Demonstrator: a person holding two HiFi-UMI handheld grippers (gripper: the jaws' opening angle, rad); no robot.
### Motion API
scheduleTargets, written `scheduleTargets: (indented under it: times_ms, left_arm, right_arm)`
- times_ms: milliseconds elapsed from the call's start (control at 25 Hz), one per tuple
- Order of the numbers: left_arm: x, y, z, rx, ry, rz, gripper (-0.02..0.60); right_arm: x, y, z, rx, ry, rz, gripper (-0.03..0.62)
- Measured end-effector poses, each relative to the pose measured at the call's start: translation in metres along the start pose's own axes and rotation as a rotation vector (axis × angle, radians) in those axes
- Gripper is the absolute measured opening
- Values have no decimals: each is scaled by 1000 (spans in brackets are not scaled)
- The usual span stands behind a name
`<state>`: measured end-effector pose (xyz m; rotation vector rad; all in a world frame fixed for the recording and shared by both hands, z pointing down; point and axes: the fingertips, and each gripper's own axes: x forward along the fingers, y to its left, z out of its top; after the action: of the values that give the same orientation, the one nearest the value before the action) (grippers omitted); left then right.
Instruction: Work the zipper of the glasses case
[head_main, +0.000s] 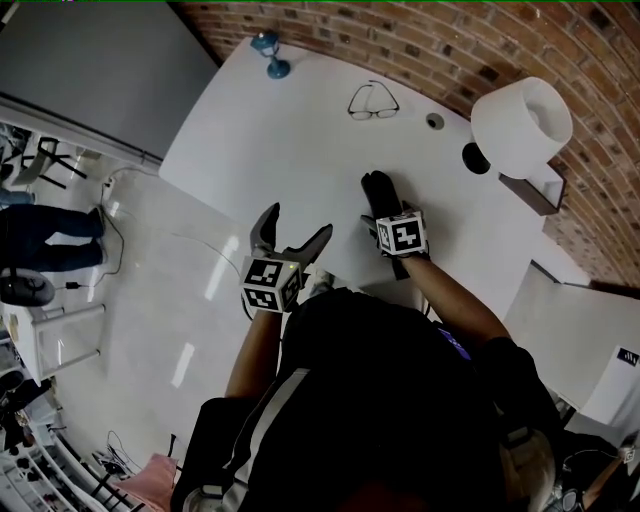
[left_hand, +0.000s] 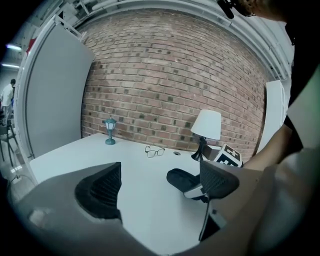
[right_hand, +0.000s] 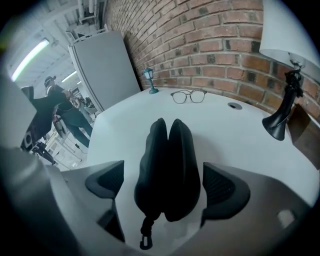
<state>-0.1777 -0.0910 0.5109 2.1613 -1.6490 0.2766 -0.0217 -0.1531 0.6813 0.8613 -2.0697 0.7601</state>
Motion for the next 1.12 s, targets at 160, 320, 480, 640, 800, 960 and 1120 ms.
scheduleTargets:
  times_ms: [160,320,480,640,800,960,1120]
  left_arm:
    - [2,3,-7,-26,22,-10,483]
    - [5,7,-10,-35,31,-15,483]
    - [9,7,-14,-55,45,-29,483]
    - [16,4,-15,-69,53,-55,482]
    - [25,0,-13,-86,53,-87,482]
    - [35,-5,-11,-110,57,-135,479]
    - [48,-13,-8,-152,54,-194,479]
  right_arm:
    - [3,-4,-7,-1,51,-32,468]
    - [4,-7,-13,-17,81,-61,439]
    - [2,-9,-13,-20,81,-66,376]
    - [-2,-4,-11,-45,77,-27,282]
    - [-6,5,-12,-30,54,38,278]
    - [-19,17,1,-29,-18,104,273]
    - [-31,19,10,-10,-54,128,268]
